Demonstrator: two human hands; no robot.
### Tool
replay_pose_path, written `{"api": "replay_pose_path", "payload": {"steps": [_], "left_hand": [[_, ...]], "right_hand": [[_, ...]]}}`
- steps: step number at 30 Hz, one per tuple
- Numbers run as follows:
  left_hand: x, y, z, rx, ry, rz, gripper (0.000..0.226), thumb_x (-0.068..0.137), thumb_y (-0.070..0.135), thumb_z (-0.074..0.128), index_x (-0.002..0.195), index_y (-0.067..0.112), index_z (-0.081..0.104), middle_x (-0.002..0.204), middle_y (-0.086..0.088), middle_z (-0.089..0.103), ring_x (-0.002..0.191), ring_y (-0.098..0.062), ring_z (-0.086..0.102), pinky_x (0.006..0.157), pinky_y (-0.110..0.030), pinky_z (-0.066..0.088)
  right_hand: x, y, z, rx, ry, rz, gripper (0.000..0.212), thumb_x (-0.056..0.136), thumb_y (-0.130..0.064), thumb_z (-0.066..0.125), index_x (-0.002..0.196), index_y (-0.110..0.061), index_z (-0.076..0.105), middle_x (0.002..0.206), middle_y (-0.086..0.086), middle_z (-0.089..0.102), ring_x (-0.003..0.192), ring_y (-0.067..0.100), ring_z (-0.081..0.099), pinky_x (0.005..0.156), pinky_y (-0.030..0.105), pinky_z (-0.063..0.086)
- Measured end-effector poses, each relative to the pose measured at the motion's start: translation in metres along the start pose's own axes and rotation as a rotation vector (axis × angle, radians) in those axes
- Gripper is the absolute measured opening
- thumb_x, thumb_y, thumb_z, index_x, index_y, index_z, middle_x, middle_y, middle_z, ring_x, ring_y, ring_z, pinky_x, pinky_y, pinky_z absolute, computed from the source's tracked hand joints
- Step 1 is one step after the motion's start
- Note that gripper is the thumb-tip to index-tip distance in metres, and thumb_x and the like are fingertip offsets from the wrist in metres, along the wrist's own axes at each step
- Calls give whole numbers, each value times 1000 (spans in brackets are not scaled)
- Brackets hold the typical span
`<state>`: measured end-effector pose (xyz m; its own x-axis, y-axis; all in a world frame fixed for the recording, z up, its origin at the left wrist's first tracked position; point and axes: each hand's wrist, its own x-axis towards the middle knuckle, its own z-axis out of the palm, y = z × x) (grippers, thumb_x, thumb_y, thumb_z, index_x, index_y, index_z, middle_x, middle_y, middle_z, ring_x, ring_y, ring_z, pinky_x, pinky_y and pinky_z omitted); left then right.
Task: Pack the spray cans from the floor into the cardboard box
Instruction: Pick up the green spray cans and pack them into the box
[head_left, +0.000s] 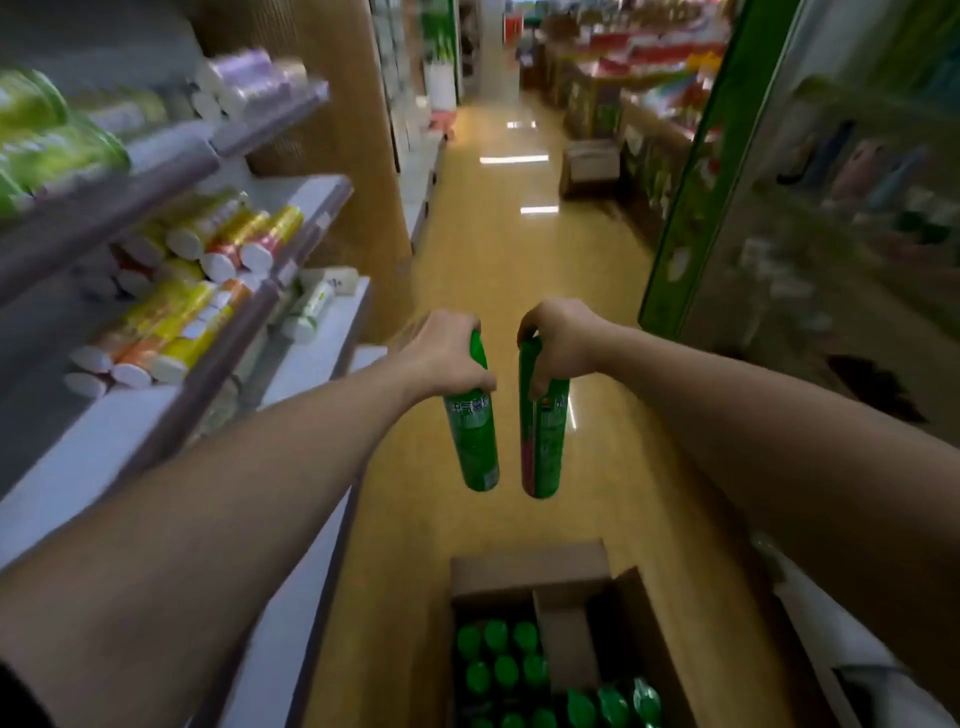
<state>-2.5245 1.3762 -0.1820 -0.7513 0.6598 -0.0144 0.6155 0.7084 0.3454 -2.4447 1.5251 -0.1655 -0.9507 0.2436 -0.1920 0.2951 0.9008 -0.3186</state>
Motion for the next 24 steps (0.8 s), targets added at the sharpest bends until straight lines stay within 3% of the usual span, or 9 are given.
{"api": "replay_pose_path", "payload": {"steps": [2,6,10,15,19,24], "left_hand": [[22,-23,37,28,-83,-24,49,63,46,90,88,20,58,85,0,61,75,-17,61,61,-36,57],[60,-72,122,72,-339,-9,56,65,48,89,102,20,57,96,0,57,85,-20,60,68,-38,60],[77,-119,200,128,-530,-42,62,70,49,86,113,13,59,101,-3,46,90,-25,56,75,-42,59],[89,-163,292,111,-629,-95,62,75,47,84,118,8,61,105,-6,43,90,-26,54,76,-40,55],[82,-185,353,88,-698,-166,58,80,45,82,118,7,61,112,-8,40,87,-28,55,76,-43,57],[67,-203,427,35,-725,-212,63,80,50,81,123,10,58,127,-10,39,91,-28,52,71,-37,46]], "right_hand": [[26,15,35,5,-62,29,68,63,-22,94,124,-9,64,112,5,65,97,22,61,82,34,60],[74,48,113,45,-154,136,62,67,-20,91,122,-12,64,106,2,62,95,20,60,69,28,57],[107,74,194,80,-272,232,62,67,-20,91,122,-12,63,111,5,62,99,22,61,79,34,61],[129,109,294,100,-328,312,58,71,-23,87,121,-14,60,115,9,53,98,28,59,84,41,59],[131,131,359,151,-374,362,57,75,-26,85,123,-14,56,117,9,50,97,25,53,81,34,54],[127,150,432,243,-420,427,53,75,-20,83,121,-13,57,118,10,50,102,27,54,88,42,56]]}}
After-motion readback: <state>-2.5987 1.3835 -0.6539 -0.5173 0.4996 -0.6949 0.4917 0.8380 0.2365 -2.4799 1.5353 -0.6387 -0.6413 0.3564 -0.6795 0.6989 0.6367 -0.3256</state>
